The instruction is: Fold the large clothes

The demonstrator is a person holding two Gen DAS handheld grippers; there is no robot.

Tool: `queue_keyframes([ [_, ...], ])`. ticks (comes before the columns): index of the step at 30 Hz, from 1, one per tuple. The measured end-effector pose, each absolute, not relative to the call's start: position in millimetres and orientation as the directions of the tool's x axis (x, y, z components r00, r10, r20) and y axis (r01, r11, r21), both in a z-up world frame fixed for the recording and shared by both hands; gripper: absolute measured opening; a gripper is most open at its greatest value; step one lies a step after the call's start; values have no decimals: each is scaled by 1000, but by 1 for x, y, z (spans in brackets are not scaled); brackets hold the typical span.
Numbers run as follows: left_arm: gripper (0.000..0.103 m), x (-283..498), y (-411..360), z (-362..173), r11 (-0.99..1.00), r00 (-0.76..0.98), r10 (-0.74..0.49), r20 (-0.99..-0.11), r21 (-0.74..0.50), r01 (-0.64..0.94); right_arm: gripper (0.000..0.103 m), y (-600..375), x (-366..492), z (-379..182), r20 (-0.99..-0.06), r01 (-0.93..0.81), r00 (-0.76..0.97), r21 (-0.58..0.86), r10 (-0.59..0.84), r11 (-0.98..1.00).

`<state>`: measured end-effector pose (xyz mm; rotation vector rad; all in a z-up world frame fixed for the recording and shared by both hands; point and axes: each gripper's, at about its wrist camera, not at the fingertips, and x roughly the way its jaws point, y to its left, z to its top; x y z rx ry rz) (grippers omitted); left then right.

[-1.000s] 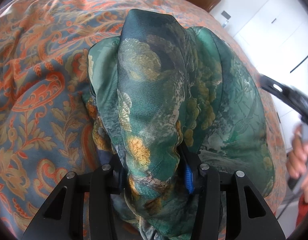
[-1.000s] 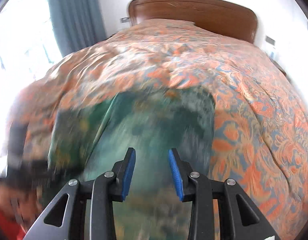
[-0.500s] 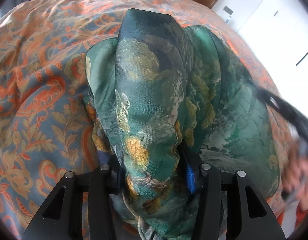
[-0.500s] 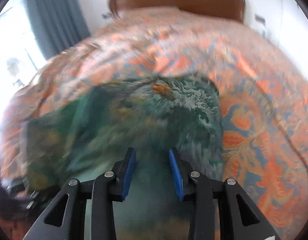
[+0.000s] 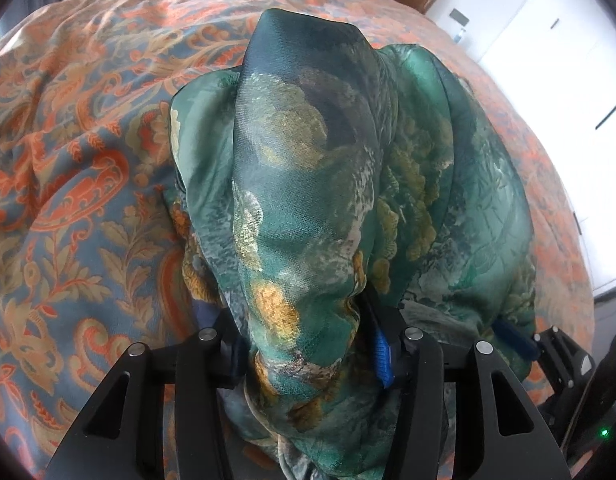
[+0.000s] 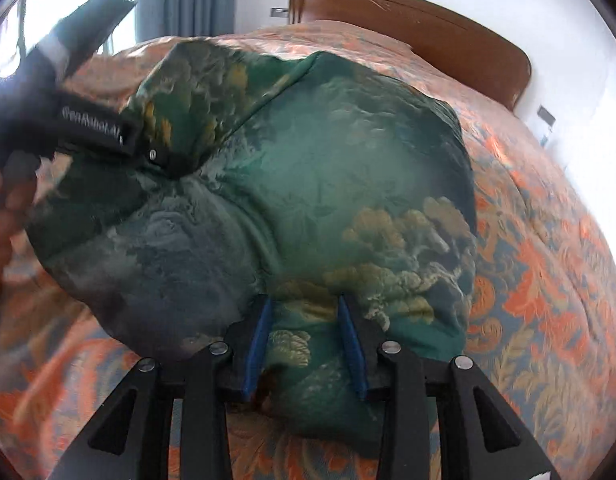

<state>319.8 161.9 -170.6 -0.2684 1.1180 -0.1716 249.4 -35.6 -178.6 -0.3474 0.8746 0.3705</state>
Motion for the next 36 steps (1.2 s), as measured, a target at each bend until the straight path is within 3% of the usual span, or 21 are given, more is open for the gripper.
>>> queue_keyframes([
  [3,59,311,161,-163,950,473,-268,-840,-311,-14,36,-38,249,-176,-798,-465,574,-130,186,876],
  [5,81,292,160,-150,953,529,-241,-814,-301,-30,36,-41,241,-163,-775,-464,602,-145,191,874],
  [7,87,278,164,-139,954,565,-224,-794,-298,-41,41,-44,230,-145,-739,-447,645,-155,197,881],
  [8,87,271,165,-134,951,577,-230,-784,-307,-38,46,-47,221,-135,-724,-435,660,-149,202,888],
  [10,87,258,167,-122,954,607,-212,-766,-298,-43,72,-57,206,-119,-711,-415,665,-97,229,904],
  [13,87,240,167,-105,967,647,-165,-745,-251,-43,73,-75,180,-102,-677,-389,681,-12,279,921],
  [17,88,226,164,-93,985,673,-92,-734,-167,-48,73,-89,152,-94,-648,-361,713,-9,269,933],
  [30,88,212,160,-79,998,699,29,-714,-17,-59,73,-98,135,-104,-672,-328,695,19,254,945],
  [33,89,210,173,-77,997,691,27,-722,-26,-66,73,-95,132,-105,-675,-333,693,13,254,943],
  [36,90,211,218,-72,979,688,-63,-723,-179,-98,73,-97,128,-101,-668,-340,698,10,260,940],
])
